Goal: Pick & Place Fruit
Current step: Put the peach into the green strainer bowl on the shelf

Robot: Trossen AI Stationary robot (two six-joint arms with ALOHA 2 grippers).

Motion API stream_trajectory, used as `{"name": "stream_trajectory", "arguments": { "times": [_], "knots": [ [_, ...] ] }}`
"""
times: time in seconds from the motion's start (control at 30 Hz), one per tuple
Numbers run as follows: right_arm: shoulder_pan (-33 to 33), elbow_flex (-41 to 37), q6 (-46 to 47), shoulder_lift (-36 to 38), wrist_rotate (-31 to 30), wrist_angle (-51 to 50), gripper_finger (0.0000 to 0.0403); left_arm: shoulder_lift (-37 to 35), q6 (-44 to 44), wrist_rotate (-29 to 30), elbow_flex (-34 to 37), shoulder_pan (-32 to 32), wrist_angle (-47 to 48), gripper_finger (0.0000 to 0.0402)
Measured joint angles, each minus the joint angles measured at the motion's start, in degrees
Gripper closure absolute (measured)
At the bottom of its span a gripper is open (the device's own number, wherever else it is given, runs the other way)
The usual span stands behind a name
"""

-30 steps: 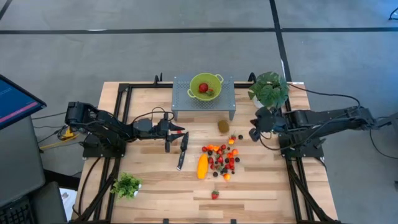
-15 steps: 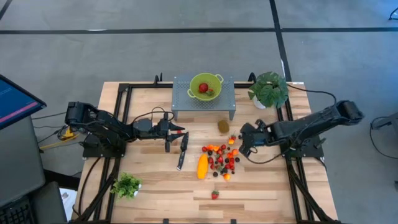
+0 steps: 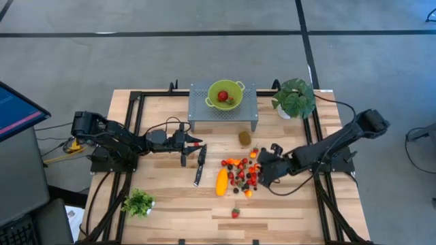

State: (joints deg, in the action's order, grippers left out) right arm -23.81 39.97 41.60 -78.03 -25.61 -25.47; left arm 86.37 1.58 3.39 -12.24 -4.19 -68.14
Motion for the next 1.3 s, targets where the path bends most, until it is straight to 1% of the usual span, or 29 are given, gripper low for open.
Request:
{"name": "stream_trajectory", "arguments": {
  "times": [0.2, 0.4, 0.5, 0.73, 1.03, 1.3],
  "knots": [
    [0.09, 0.00, -0.85, -5.25, -0.21, 2.99, 0.0263, 0.00, 0.00, -0.05, -0.01, -0.01, -0.10, 0.0296],
    [1.44, 0.00, -1.07, -8.48, -0.61, 3.97, 0.0253, 0.00, 0.00, -0.21, -0.01, -0.02, -0.13, 0.0296],
    [1.92, 0.01, -1.10, -8.58, -0.64, 4.12, 0.0263, 0.00, 0.00, -0.19, -0.01, 0.00, -0.13, 0.0296],
    [1.92, 0.02, -1.07, -8.56, -0.56, 4.25, 0.0301, 0.00, 0.00, -0.15, -0.01, 0.00, -0.11, 0.0296],
    [3.01, 0.02, -1.07, -8.56, -0.16, 3.82, 0.0318, 0.00, 0.00, 0.07, -0.01, 0.00, -0.11, 0.0296],
    [2.84, 0.02, -1.05, -8.56, 0.07, 2.78, 0.0343, 0.00, -0.02, 0.05, -0.01, 0.00, -0.11, 0.0296]
  ]
}}
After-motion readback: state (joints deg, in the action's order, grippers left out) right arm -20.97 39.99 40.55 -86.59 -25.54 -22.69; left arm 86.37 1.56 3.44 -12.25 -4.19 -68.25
